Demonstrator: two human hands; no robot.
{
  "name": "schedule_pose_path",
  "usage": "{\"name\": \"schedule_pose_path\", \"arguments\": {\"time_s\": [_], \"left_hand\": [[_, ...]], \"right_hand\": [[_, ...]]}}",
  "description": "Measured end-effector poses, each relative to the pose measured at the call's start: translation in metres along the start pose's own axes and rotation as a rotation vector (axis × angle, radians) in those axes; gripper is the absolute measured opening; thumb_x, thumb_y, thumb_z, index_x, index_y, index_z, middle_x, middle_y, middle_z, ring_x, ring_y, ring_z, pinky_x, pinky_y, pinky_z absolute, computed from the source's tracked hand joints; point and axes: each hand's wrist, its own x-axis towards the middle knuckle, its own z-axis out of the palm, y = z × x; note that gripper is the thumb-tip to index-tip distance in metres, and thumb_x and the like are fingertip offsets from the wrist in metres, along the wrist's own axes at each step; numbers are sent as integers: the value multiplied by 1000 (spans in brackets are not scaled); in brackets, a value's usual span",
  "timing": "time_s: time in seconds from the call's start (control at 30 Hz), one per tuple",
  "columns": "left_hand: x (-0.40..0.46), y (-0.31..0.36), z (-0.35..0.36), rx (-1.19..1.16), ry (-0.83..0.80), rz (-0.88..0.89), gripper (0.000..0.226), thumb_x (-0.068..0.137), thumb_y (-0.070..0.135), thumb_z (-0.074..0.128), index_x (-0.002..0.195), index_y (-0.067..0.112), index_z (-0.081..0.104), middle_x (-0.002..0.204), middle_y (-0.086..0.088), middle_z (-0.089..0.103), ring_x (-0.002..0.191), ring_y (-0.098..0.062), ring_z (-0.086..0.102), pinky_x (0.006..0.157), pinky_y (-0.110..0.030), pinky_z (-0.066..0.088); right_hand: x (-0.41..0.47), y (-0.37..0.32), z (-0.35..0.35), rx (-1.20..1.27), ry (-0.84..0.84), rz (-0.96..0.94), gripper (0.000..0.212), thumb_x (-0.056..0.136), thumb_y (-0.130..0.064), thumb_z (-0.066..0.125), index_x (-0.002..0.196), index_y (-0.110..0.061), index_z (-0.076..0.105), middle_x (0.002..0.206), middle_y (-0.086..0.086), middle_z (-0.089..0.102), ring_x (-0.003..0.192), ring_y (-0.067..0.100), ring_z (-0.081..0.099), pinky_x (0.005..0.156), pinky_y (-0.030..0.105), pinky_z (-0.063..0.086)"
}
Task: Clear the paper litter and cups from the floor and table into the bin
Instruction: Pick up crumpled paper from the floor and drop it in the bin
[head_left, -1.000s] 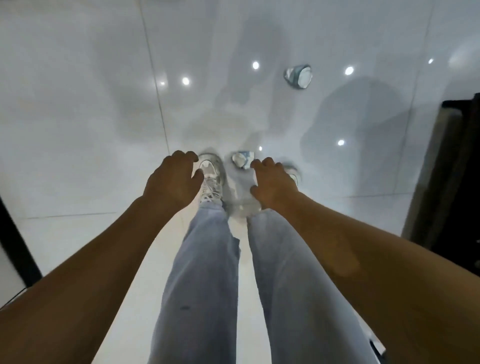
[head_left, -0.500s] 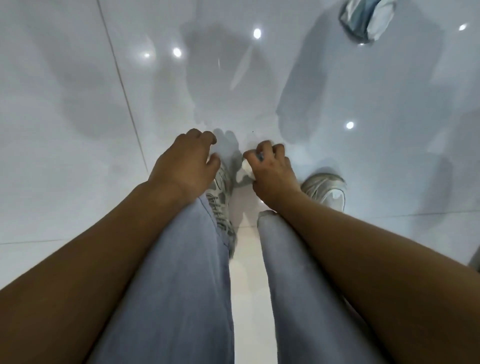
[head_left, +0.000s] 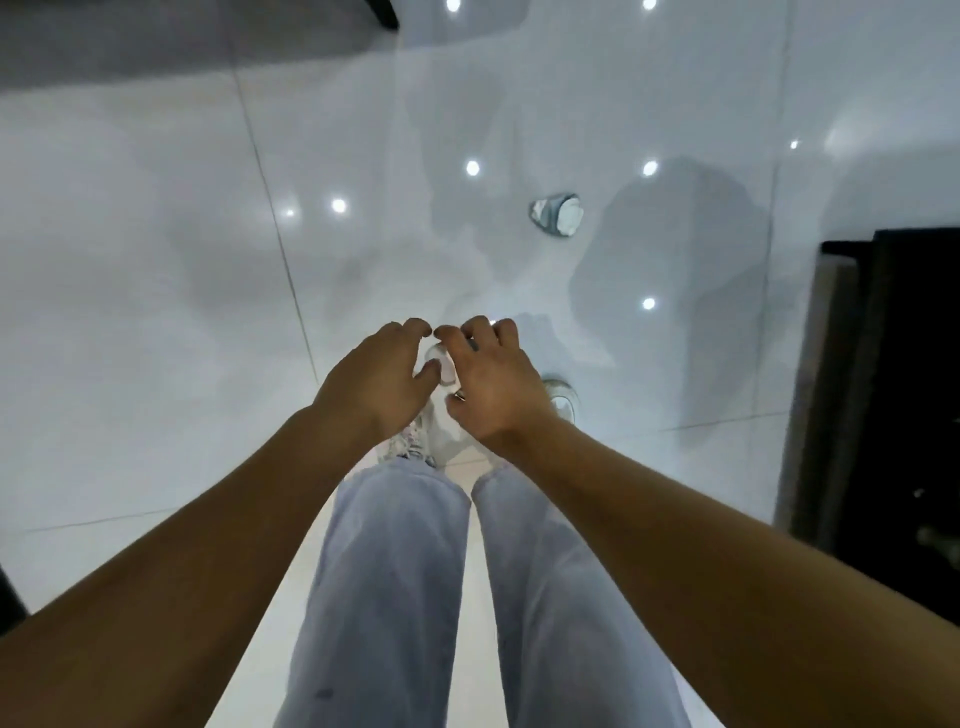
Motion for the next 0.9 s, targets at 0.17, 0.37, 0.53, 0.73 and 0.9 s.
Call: {"name": "schedule_pose_path", "arguments": {"time_s": [0.17,0.37,0.53,0.73,0.9], "left_hand": [[-45,44,-55,-90,-17,81,43,93,32,55,131,15,48,125,-4,57,109,-21,57,83,-27,42],[-86,70,-102,-153,-50,184,33,88,18,61,119,14,55,112,-2,61,102,-19,58,85,-32,48],[-98,86,-119,-235,-113,189,37,82,12,68,118,14,57,110,2,62,99,-15,59,85,-28,49],[-81,107,-121,-246,-190,134,41,72,-3,67,103,22,55,94,11,60,88,-10,58,66,-13,42],[-50,133,-125,-166,-101,84,44,72,5,76,110,15,57,100,3,64,94,-21,63,78,-29,53]], "right_hand": [[-44,-46,-75,37,80,27,62,81,-18,63,138,-10,40,126,7,48,115,28,38,85,39,47],[-76,-85,-120,106,154,86,53,77,-12,62,128,-8,48,120,7,50,109,26,40,80,38,48],[-94,-94,-135,134,203,97,52,78,-13,63,127,-10,47,119,5,48,110,24,39,82,36,47],[-98,-84,-151,178,246,79,52,77,-14,66,124,-6,48,118,8,49,111,26,41,80,37,49],[-83,-52,-170,207,249,83,67,77,-22,71,136,-11,40,129,6,46,117,25,39,89,34,46]]}}
